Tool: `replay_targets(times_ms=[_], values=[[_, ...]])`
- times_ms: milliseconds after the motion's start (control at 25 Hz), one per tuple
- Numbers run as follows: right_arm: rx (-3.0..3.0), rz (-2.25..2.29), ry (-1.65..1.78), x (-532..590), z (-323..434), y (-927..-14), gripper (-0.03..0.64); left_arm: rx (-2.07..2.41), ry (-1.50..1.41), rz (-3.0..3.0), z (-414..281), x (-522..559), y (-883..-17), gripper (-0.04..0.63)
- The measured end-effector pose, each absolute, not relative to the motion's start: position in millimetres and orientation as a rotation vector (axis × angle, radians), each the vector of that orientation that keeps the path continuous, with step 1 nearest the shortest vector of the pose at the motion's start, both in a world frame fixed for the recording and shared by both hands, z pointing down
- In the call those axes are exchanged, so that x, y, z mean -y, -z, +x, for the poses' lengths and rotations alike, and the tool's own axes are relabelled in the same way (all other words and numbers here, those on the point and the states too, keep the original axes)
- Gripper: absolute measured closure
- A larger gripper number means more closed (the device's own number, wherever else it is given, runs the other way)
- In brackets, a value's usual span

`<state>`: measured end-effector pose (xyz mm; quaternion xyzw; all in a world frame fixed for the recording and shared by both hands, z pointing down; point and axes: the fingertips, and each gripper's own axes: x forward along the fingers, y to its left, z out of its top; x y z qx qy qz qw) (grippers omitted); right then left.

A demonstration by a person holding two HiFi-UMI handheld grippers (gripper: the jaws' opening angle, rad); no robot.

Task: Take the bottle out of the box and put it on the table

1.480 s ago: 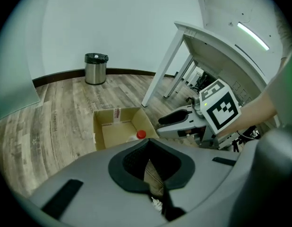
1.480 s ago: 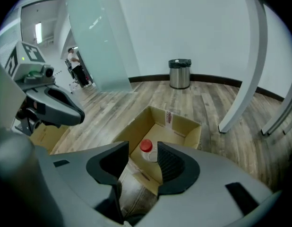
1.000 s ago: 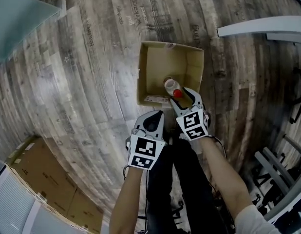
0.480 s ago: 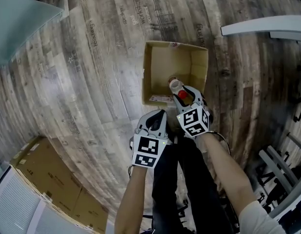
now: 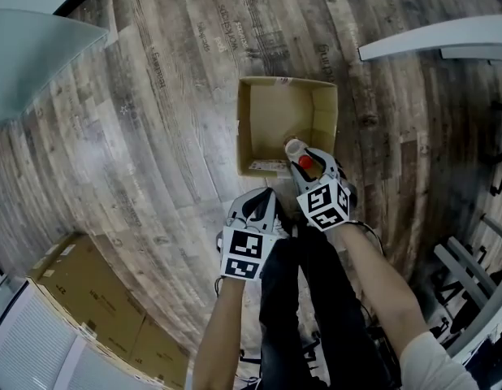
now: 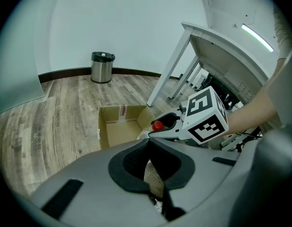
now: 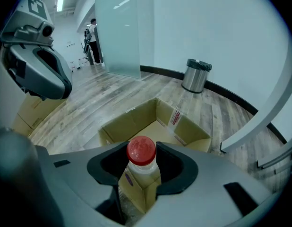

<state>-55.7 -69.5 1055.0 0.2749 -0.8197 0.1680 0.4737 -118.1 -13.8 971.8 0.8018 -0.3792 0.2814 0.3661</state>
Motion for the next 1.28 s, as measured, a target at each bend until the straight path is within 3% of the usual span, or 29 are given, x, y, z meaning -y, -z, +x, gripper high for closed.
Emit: replay_targets(times_ms=[560,1280], values=[[2.042,0.641,-0.37,79.5,-52.6,-969.9,0.413,0.971,-0.732,2.087,-111.8,26.7,-908.8,0.581],[2.094,0.608,-0.375,105.3,-26.0,-723.2,0.414,0.865,-0.743,2.292,-69.2,58.6,-711.6,0.581]])
